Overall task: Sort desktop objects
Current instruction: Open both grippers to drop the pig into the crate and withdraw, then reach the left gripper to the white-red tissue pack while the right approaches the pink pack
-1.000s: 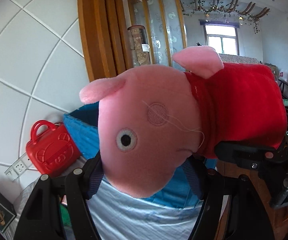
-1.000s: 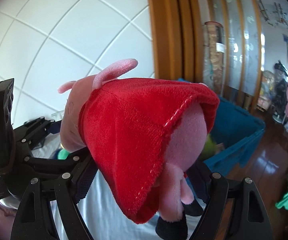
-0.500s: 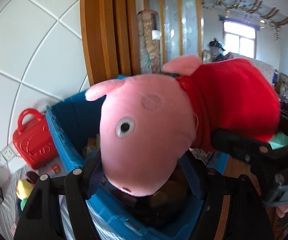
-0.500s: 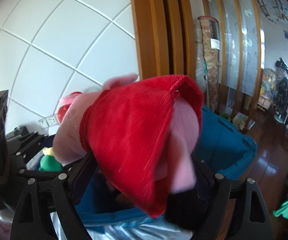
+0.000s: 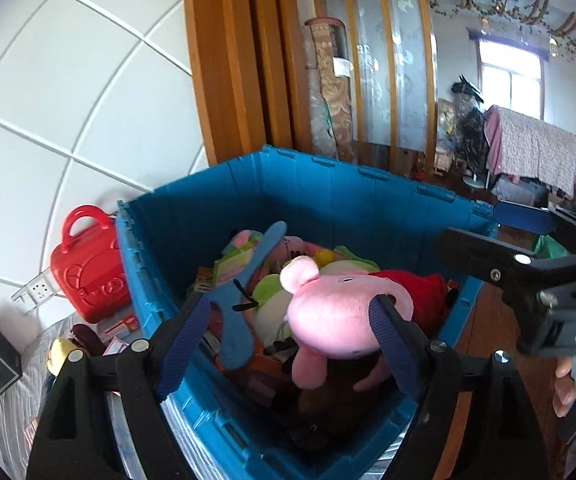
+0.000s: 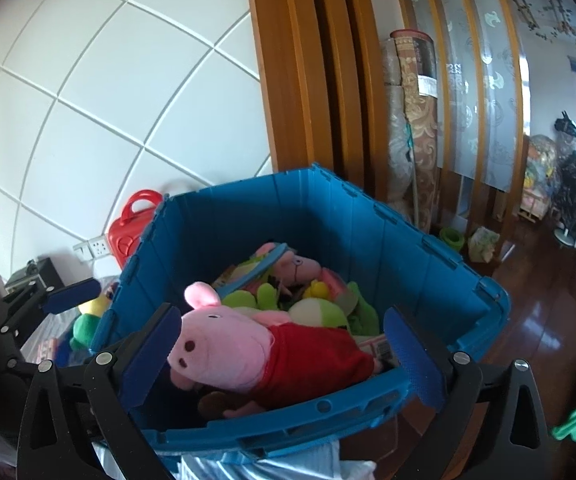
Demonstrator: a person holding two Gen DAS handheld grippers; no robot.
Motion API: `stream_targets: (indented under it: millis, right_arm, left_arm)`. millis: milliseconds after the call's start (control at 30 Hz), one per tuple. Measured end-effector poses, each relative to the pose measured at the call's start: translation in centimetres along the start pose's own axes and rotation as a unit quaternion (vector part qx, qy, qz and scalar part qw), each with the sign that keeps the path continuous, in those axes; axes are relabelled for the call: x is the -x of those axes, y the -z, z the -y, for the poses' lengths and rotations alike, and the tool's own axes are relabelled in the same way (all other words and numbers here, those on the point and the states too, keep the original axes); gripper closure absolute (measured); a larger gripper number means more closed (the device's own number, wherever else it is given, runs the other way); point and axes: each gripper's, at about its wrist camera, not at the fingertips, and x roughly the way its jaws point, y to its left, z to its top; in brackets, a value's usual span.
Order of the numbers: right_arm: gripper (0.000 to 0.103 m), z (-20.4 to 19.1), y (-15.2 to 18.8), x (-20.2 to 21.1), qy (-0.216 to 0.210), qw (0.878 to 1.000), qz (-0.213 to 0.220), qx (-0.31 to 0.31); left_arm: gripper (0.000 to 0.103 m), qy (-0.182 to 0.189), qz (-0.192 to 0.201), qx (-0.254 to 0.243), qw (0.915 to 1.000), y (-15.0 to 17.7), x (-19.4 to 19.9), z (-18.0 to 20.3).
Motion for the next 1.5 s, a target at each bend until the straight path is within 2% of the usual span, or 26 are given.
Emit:
stream_targets:
  millis: [167,333,533,733,800,1033,1267,1433,1500]
  right_arm:
    - [0.0,-0.9,-0.1,1.7,-0.028,0.999,0.018,-0.004]
    - [0.0,-3.0,0.1,2.4,-0.054,0.998,0.026,0.011]
    - [0.0,-6.2,1.3,2.4,-0.101,0.995,0.021,0.017]
    - [0.0,-12.2,2.3,2.0,-0.158,0.985,0.022,0.063]
    - [0.0,-14.7,2.7,1.7,-0.182,0.98,0.018,0.079]
    - [0.0,-23.4,4.9,-0.2,-0.238,0.964,-0.016,0.121]
    - [0.0,-31.4,8.8,-4.2,-0.23,0.962,-0.083,0.122]
    - [0.0,-36.9,11.8,-7.5,-0.201,0.963,-0.131,0.119]
    - [0.0,-38.4,13.2,-8.8,-0.189,0.964,-0.149,0.115]
  left_arm:
    - [0.012,-0.034,0.027,0.016,0.9989,0.9,3.0,-1.1]
    - [0.011,-0.058,0.043,0.039,0.9966,2.2,5.7,-2.8]
    - [0.01,-0.109,0.055,0.084,0.9889,4.7,8.8,-6.4]
    - [0.009,-0.189,0.031,0.133,0.9724,9.5,11.9,-12.0]
    - [0.009,-0.224,0.018,0.152,0.9625,11.5,13.3,-14.5]
    - [0.009,-0.296,-0.016,0.216,0.9305,18.8,18.0,-22.9]
    - [0.009,-0.317,-0.053,0.265,0.909,26.7,20.9,-31.8]
    - [0.009,-0.309,-0.089,0.292,0.901,32.2,21.3,-38.8]
    - [0.009,-0.299,-0.1,0.298,0.901,33.7,20.8,-40.8]
